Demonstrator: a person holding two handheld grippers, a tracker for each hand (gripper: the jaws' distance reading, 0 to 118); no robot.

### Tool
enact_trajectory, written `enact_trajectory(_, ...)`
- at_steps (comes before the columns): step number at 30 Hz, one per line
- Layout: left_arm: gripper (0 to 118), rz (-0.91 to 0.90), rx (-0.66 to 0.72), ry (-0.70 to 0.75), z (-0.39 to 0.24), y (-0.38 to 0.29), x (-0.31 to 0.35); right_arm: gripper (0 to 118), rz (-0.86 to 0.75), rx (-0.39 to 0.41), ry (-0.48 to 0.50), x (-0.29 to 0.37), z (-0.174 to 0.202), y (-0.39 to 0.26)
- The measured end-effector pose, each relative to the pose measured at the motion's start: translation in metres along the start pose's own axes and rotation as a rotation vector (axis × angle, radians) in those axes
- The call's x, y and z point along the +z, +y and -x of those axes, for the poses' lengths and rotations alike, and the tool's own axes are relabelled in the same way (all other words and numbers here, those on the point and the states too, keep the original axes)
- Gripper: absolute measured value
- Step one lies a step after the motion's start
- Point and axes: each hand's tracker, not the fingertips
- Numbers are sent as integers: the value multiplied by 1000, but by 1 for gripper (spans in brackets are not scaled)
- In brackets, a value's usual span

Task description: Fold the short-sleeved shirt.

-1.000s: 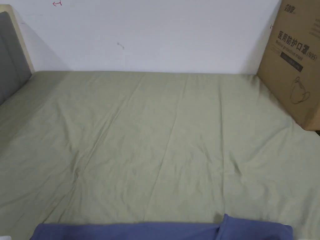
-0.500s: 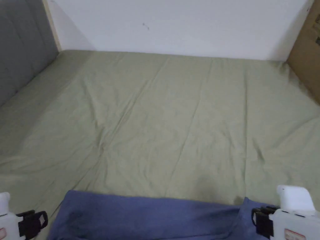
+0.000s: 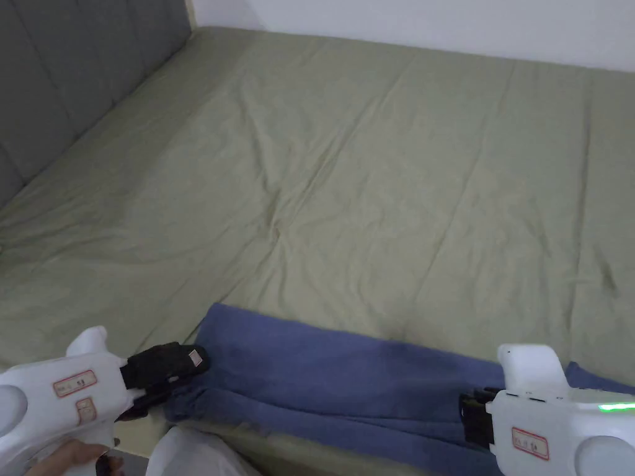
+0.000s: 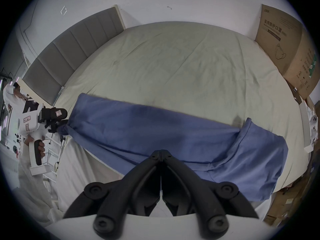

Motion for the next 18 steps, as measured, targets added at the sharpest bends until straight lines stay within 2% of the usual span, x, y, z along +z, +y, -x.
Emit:
enact_trajectory(6, 82, 20, 127, -78, -5, 5, -18, 0, 51, -36, -18, -9, -8, -2)
enact_trajectory(7, 76, 25, 129, -79, -5, 7, -20, 0, 61, -38, -18, -10, -9, -3)
enact_trajectory(9, 8, 22, 165, -144, -7, 7, -28, 0, 76, -49, -17, -13, -10, -6)
enact_trajectory(11, 7, 36, 230, -129, -13, -1, -52, 0, 91, -56, -15, -15, -11, -9)
enact_trajectory(13, 7, 124, 167, -130, -18, -4, -74, 0, 101, -55, -21, -16, -12, -12)
enact_trajectory(16, 7, 81, 144, -134, -32, -2, -61, 0, 101, -58, -32, -11, -19, -17)
enact_trajectory(18, 7, 63, 108, -78, -33, 7, -48, 0, 97, -78, -40, -8, -27, -19)
